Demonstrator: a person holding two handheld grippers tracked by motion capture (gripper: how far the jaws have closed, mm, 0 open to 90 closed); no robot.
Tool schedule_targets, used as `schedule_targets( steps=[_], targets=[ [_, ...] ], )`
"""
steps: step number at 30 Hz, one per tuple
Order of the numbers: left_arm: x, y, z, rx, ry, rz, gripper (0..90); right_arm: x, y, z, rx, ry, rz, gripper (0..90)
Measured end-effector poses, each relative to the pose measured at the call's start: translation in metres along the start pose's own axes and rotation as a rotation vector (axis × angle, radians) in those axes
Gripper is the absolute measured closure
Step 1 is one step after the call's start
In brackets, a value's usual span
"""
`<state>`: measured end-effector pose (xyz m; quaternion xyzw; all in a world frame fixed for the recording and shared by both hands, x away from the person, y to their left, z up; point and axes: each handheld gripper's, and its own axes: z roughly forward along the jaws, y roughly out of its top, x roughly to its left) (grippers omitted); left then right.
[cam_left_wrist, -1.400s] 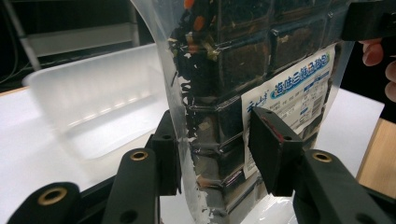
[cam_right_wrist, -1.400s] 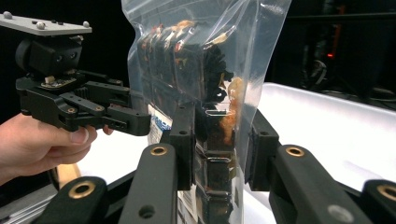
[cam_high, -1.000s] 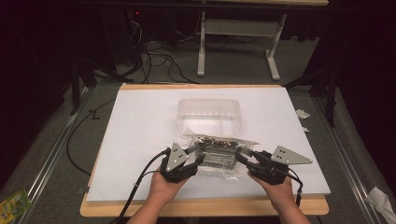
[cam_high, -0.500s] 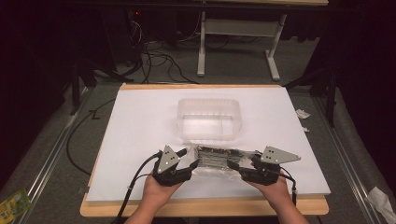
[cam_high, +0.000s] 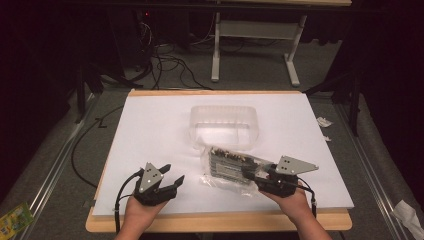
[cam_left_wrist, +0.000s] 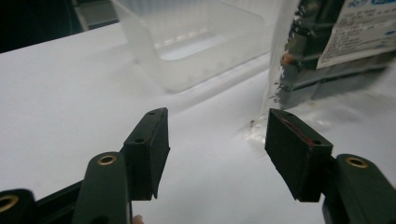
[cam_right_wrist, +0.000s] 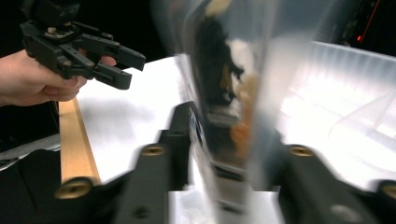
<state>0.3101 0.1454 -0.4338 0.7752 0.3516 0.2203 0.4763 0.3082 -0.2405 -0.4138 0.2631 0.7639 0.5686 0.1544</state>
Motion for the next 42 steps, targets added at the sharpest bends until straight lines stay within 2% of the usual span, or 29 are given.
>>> schedule_targets(
  steps=[3, 8, 10, 14, 20, 26, 39, 42],
  targets=[
    [0.004, 0.000, -0.001, -0.004, 0.029, 0.005, 38.9, 0.000, -0.002, 0.000, -0.009, -0.010, 0.003, 73.9],
    [0.009, -0.005, 0.002, 0.016, 0.039, -0.002, 38.8, -0.001, -0.004, -0.002, -0.011, 0.006, 0.007, 75.2],
    [0.010, -0.005, 0.002, 0.017, 0.037, -0.009, 38.6, 0.000, -0.004, -0.002, -0.010, 0.000, 0.009, 75.4],
    [0.016, -0.007, 0.003, 0.022, 0.019, -0.052, 38.1, 0.003, -0.003, -0.002, -0.007, -0.006, 0.012, 75.8],
    [0.017, -0.008, 0.003, 0.020, 0.009, -0.060, 35.9, 0.005, 0.000, -0.005, -0.021, -0.011, 0.036, 76.1],
    [0.015, -0.008, 0.004, 0.027, -0.007, -0.037, 33.4, 0.003, 0.003, -0.013, -0.051, -0.026, 0.039, 76.1],
    [0.014, -0.008, 0.006, 0.029, -0.014, -0.033, 32.9, -0.011, 0.006, -0.034, -0.085, -0.094, 0.049, 76.0],
    [0.014, -0.010, 0.006, 0.036, -0.015, -0.022, 32.9, -0.016, 0.006, -0.040, -0.100, -0.112, 0.064, 76.0]
  ],
)
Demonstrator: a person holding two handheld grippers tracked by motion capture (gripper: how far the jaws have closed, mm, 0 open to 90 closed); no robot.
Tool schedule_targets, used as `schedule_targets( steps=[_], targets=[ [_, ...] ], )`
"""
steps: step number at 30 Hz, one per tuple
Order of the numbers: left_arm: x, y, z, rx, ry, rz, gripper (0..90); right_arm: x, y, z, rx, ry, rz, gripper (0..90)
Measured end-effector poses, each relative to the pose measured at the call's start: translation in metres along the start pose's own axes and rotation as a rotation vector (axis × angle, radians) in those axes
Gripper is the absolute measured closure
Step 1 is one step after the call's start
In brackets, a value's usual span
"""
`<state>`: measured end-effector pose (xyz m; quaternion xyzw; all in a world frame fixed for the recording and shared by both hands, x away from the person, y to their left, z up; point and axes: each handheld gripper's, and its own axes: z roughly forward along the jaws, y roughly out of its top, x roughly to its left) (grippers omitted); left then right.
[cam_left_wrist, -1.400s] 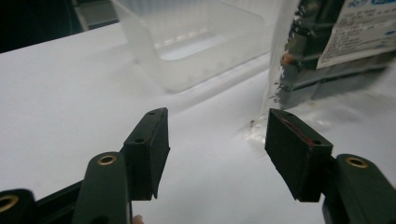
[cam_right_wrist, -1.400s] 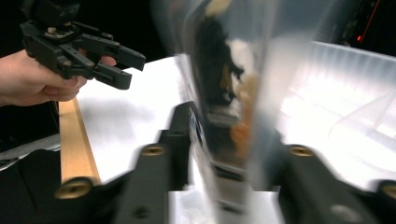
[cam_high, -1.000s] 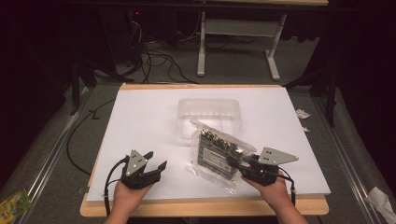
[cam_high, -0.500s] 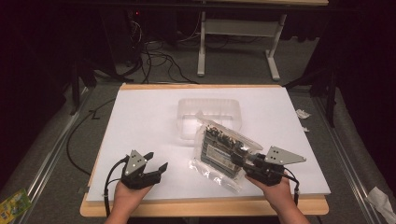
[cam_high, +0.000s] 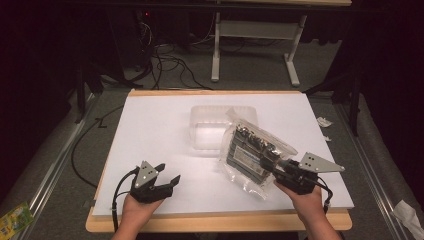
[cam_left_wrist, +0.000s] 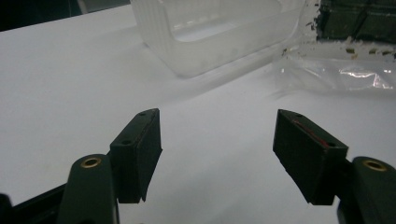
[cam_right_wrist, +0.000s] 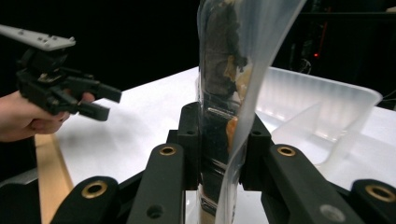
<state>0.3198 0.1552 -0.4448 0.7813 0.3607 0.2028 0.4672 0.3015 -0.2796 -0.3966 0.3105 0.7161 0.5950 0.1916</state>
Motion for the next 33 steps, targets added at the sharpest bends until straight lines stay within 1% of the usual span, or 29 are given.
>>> schedule_targets(
  steps=[3, 5, 9, 12, 14, 17, 19, 20, 23, 24, 25, 28, 31, 33],
  targets=[
    [0.002, -0.001, -0.002, 0.000, 0.006, 0.009, 32.9, -0.005, 0.002, -0.003, -0.011, -0.017, 0.004, 76.0],
    [0.004, 0.000, -0.003, -0.007, 0.009, 0.007, 32.9, -0.008, 0.003, -0.005, -0.014, -0.026, 0.000, 75.9],
    [0.007, 0.001, -0.004, -0.021, 0.007, -0.011, 33.0, -0.012, 0.004, -0.008, -0.012, -0.047, 0.004, 75.9],
    [0.006, 0.001, -0.003, -0.016, 0.009, 0.000, 32.9, -0.014, 0.005, -0.010, -0.013, -0.050, 0.003, 75.9],
    [0.005, 0.000, -0.005, -0.019, 0.006, 0.000, 32.8, -0.015, 0.008, -0.010, -0.013, -0.058, 0.001, 75.9],
    [0.004, 0.002, -0.006, -0.033, 0.005, -0.007, 32.8, -0.015, 0.011, -0.009, -0.023, -0.064, 0.005, 76.0],
    [0.005, 0.002, -0.005, -0.034, 0.004, -0.009, 32.8, -0.016, 0.015, -0.008, -0.029, -0.056, 0.006, 76.0],
    [0.005, 0.001, -0.005, -0.024, 0.003, -0.004, 32.8, -0.016, 0.017, -0.007, -0.033, -0.059, 0.004, 76.0],
    [0.006, 0.001, -0.005, -0.024, 0.006, -0.007, 32.7, -0.019, 0.023, -0.005, -0.041, -0.059, 0.008, 75.9],
    [0.007, 0.001, -0.006, -0.029, 0.007, -0.019, 32.7, -0.021, 0.026, -0.004, -0.042, -0.059, 0.012, 76.0],
    [0.007, 0.001, -0.006, -0.030, 0.005, -0.023, 32.7, -0.022, 0.028, -0.003, -0.043, -0.062, 0.018, 76.0],
    [0.005, 0.001, -0.006, -0.026, 0.007, -0.016, 32.7, -0.024, 0.035, 0.001, -0.049, -0.056, 0.016, 75.9],
    [0.004, 0.001, -0.006, -0.020, 0.003, -0.007, 32.4, -0.025, 0.041, 0.005, -0.041, -0.062, 0.010, 75.9],
    [0.003, 0.000, -0.007, -0.029, -0.018, -0.013, 32.1, -0.026, 0.046, 0.008, -0.045, -0.057, 0.011, 76.0]
  ],
)
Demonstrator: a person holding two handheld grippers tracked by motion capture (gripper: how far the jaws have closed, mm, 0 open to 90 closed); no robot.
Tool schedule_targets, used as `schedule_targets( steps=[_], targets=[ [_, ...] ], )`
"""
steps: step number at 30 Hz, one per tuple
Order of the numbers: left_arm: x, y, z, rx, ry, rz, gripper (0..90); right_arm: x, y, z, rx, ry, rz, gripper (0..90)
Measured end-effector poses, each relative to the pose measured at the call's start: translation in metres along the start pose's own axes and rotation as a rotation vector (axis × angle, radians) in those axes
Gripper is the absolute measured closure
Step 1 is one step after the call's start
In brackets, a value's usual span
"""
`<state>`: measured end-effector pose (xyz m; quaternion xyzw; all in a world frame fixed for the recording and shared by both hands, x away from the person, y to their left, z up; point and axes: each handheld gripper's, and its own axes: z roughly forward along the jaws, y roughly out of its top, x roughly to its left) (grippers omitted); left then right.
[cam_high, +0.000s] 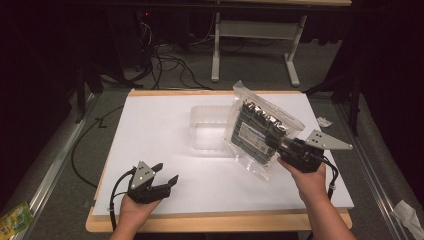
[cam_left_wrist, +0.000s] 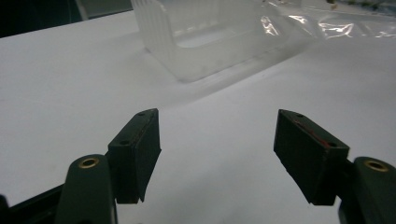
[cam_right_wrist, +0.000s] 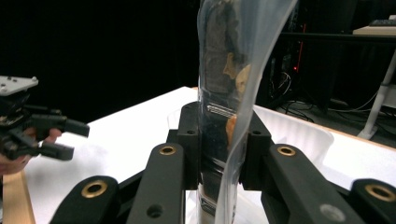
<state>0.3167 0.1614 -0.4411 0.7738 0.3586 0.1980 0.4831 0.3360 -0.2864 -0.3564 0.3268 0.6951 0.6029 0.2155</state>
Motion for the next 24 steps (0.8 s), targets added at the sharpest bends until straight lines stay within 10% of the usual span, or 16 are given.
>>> schedule_targets(
  steps=[24],
  targets=[
    [-0.003, 0.001, -0.003, -0.001, 0.008, 0.022, 31.7, -0.009, 0.037, 0.063, 0.022, -0.013, -0.031, 75.9]
  ],
)
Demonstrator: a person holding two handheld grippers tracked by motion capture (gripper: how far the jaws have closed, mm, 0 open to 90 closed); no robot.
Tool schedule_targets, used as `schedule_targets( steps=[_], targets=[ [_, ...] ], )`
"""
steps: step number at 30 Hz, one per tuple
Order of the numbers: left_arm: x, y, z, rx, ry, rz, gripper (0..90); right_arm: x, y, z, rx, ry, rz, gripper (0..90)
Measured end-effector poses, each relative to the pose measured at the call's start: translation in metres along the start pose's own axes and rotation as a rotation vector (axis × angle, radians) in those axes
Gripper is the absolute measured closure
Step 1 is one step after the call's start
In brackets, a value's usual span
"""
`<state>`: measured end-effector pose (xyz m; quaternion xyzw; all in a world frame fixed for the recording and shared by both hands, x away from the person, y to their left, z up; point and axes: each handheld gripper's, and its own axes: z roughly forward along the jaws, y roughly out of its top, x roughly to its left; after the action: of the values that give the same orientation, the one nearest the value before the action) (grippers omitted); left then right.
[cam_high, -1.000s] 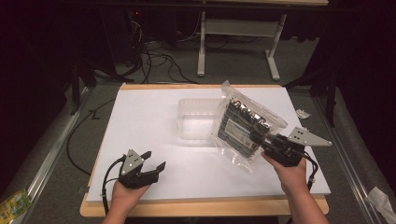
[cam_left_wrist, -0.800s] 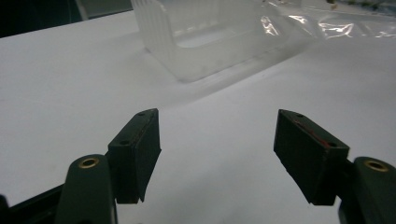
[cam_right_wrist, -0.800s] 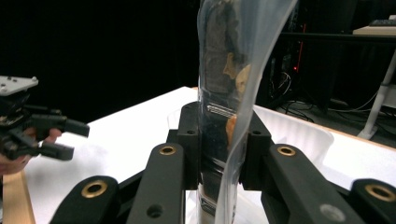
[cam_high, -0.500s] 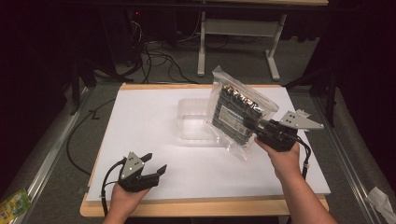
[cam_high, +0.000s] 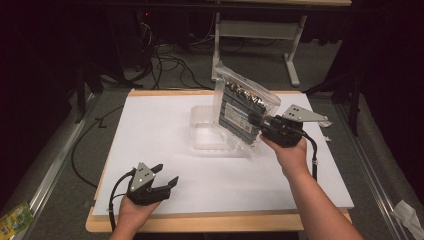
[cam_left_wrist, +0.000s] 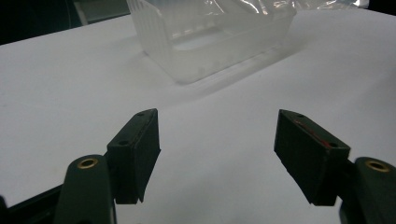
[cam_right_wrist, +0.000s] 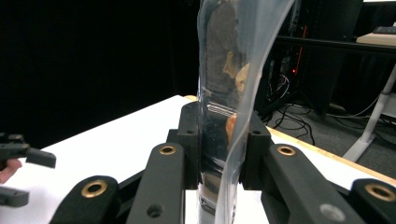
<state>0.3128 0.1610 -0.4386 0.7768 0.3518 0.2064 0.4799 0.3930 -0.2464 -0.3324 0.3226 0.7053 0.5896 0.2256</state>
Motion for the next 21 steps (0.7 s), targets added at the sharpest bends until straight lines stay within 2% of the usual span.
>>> schedule_targets(
  steps=[9, 17, 21],
  targets=[
    [0.000, 0.000, 0.000, -0.001, -0.009, -0.001, 31.6, -0.005, 0.011, 0.021, -0.003, -0.013, -0.007, 75.9],
    [0.001, 0.000, 0.001, -0.002, -0.013, -0.003, 31.6, -0.012, 0.014, 0.039, 0.008, -0.030, -0.011, 76.0],
    [0.002, 0.000, 0.001, -0.003, -0.015, -0.001, 31.5, -0.015, 0.014, 0.050, 0.017, -0.024, -0.018, 75.9]
  ],
)
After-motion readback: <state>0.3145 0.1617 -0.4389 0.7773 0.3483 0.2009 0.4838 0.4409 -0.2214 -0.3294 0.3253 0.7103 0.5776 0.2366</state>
